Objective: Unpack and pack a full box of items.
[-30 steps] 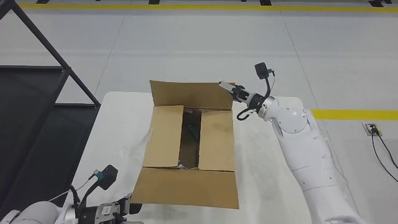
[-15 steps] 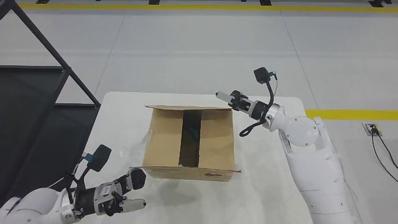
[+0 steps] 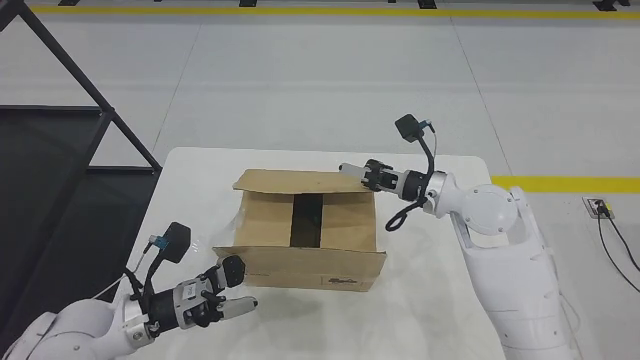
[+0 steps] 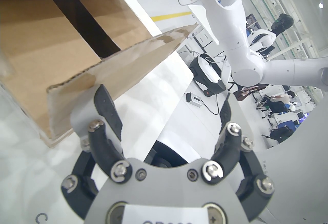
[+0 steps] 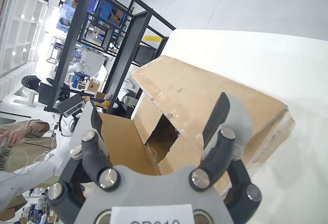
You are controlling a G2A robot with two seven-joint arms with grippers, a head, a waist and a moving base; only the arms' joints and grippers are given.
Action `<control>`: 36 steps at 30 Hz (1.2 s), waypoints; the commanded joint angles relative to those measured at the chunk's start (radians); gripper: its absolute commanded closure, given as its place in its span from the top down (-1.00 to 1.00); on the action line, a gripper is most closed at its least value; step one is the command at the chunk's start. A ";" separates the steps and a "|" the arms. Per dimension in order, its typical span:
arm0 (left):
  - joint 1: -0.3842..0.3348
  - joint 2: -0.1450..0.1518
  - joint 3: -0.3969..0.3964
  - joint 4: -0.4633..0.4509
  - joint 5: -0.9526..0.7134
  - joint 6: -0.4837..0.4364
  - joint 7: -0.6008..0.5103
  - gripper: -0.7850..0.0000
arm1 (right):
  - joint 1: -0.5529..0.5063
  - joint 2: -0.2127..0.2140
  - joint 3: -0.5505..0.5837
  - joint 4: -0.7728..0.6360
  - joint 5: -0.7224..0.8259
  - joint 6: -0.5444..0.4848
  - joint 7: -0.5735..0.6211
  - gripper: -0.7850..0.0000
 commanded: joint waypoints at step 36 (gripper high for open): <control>-0.347 -0.081 0.361 0.132 0.228 0.317 0.215 1.00 | -0.019 0.015 -0.029 0.001 0.356 0.364 0.040 1.00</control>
